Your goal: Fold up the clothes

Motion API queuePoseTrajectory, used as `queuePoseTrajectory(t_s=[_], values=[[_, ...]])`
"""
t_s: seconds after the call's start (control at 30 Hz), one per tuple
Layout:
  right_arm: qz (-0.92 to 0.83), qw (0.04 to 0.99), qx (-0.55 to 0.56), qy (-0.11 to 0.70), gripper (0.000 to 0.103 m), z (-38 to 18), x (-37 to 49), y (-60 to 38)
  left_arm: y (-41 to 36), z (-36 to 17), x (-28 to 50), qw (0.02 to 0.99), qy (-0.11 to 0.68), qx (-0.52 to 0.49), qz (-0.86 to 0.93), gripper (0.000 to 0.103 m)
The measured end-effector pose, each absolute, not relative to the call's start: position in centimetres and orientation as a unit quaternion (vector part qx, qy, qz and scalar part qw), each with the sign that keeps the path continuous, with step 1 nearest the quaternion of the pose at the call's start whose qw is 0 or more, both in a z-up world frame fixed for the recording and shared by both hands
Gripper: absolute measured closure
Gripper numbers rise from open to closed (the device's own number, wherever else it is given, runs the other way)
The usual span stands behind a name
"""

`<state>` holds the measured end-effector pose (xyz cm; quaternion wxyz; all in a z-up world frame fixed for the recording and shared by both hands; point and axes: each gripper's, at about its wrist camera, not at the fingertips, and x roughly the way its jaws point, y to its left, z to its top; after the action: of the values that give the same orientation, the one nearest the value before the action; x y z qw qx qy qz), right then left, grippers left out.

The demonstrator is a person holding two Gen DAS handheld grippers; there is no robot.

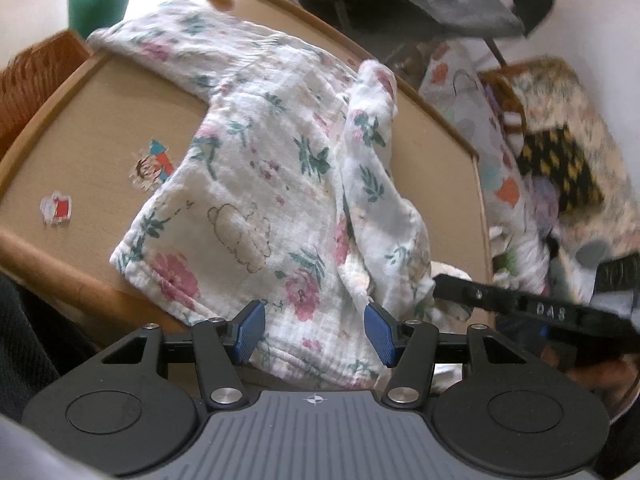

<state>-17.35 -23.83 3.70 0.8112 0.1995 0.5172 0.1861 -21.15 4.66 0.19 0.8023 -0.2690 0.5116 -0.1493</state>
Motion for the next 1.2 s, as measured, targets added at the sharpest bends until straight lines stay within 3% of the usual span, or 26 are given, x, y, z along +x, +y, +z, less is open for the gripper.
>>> queuePoseTrajectory(t_s=[0.47, 0.77, 1.2], values=[[0.291, 0.827, 0.084, 0.473, 0.096, 8.5, -17.5, -17.5, 9.7, 3.9, -22.6, 0.805, 0.467, -0.352, -0.096, 0.047], [0.354, 0.802, -0.038, 0.48, 0.096, 7.3, -19.9, -12.3, 10.0, 4.4, -22.6, 0.807, 0.481, -0.337, -0.064, 0.046], [0.352, 0.793, -0.07, 0.493, 0.096, 4.6, -21.1, -10.6, 9.6, 3.0, -22.2, 0.798, 0.512, -0.314, -0.049, 0.046]])
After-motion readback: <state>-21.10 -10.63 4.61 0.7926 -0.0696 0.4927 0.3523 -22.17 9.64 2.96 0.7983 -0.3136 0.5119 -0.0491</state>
